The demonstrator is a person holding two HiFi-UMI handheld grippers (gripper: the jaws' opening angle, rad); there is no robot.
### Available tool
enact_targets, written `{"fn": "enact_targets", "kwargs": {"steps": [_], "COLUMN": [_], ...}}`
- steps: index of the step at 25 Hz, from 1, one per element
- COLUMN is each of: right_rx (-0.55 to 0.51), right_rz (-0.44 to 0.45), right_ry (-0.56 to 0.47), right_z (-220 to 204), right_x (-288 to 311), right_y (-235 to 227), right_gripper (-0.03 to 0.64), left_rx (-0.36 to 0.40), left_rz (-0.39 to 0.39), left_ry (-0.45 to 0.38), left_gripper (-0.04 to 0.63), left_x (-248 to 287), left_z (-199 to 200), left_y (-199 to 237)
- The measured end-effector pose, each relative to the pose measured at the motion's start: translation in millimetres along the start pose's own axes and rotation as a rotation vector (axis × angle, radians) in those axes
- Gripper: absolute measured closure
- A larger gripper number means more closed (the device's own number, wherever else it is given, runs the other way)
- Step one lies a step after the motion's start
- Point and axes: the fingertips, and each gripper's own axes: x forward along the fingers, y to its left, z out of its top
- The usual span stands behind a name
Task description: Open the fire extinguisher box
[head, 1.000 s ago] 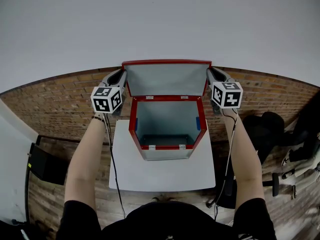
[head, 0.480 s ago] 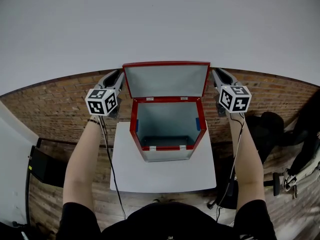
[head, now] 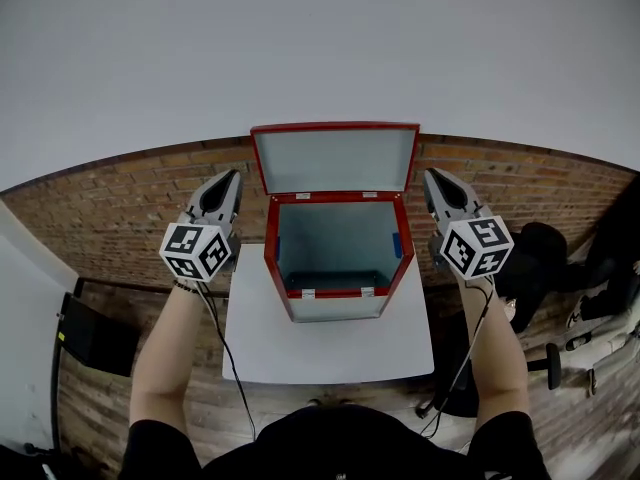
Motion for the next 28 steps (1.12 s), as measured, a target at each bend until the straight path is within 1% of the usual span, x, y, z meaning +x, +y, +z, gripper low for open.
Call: {"fn": "enact_targets", "kwargs": {"steps": [2,4,8,15,19,24,28], "right_rx": [0.007,0.016,0.02,0.095,0.088,0.089,0.135], "right_rz": [0.018,0.036,0.072,0.084,0.09,0.107,0.094], "right_ry": [-0.018,-0.036,-0.049,-0.01,0.023,0.069,0.092], "right_z": [5,9,7,-29,-45,-66,-82], "right_x": [-11,-24,-48,-90,-103,-118,-128], "right_y": [18,36,68,100,116,138,148], "right_gripper": [0.597,0.597,0.597,0.597,0.597,0.597,0.597], "left_rx": [0.003,0.024,0.022,-0.025,-0.023,-0.082,-0.119], "left_rz": [-0.01,-0.029,-0.065,-0.081,-0.093,-0.109,-0.132], "left_ry": [-0.041,-0.077,-0.09,-0.045,-0.017,0.009,0.04], "left_gripper": [0.545,0.545,0.546,0.546,0.546,0.546,0.546], "left_x": [-18,-36,-69,-116,-136,-150,-159], "left_z": [8,12,6,-28,-43,-56,-71], "left_y": [-15,-33,-67,-102,-114,-125,-140]}}
